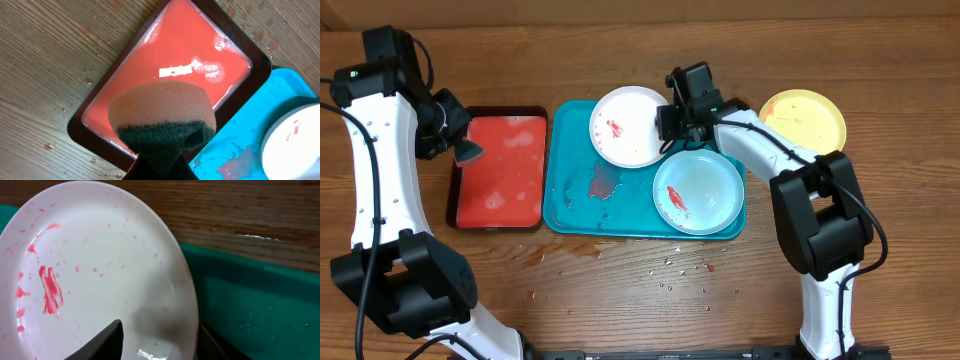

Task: Clean dirty plates on tray and stack at the side
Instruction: 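Move the right gripper to the upper white plate's rim and grasp it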

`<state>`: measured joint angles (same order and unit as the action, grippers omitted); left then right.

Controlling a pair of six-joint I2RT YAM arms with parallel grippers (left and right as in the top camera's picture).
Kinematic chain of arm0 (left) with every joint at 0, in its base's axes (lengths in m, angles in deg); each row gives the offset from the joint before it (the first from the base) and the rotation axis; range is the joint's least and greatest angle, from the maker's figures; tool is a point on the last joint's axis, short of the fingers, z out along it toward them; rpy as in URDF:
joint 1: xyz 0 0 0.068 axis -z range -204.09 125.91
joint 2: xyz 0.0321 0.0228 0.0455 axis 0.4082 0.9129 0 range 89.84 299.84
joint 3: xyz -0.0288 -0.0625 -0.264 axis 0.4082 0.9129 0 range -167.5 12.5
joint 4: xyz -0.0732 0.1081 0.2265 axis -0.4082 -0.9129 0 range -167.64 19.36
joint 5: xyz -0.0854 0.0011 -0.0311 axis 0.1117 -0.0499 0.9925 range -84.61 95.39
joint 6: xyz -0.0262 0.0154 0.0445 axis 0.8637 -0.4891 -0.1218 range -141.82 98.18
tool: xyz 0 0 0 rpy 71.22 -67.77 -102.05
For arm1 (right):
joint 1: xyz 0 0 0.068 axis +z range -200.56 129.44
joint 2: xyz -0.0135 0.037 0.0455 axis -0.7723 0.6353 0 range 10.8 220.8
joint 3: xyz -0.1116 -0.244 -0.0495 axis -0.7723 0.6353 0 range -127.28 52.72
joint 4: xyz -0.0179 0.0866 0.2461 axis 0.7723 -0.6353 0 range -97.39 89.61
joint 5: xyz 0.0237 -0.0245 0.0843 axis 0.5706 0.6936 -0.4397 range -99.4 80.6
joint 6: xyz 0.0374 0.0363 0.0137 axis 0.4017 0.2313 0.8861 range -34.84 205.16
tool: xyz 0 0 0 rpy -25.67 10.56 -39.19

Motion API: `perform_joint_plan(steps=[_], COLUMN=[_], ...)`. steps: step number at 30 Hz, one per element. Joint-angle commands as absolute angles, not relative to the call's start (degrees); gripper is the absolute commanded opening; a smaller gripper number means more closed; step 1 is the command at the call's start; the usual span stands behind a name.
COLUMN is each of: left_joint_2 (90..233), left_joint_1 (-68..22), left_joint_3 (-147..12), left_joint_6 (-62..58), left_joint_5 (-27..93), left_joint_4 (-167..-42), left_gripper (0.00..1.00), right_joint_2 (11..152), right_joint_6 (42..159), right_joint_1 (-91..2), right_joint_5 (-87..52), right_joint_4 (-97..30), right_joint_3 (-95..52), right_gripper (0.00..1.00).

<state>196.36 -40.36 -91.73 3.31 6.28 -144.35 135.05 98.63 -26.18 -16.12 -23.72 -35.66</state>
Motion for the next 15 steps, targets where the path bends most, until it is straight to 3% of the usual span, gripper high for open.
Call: perform_joint_plan(steps=[1,15], left_joint_2=[196.7,196.7], left_joint_1=[-40.6,-40.6], left_joint_3=[-91.5,-91.5], left_joint_6=[2.4,2.4], left_joint_5=[6.7,6.7], left_joint_4=[-144.3,-144.4], left_gripper=[0.04,0.04], right_joint_2=[135.4,139.4], right_joint_6=[98.7,98.7], right_joint_1=[-25.9,-25.8], right_joint_5=[-16.5,-16.8], right_joint_4=[-21.7,-14.9], right_joint_3=[-35.6,-35.6], right_gripper=[0.48,0.49])
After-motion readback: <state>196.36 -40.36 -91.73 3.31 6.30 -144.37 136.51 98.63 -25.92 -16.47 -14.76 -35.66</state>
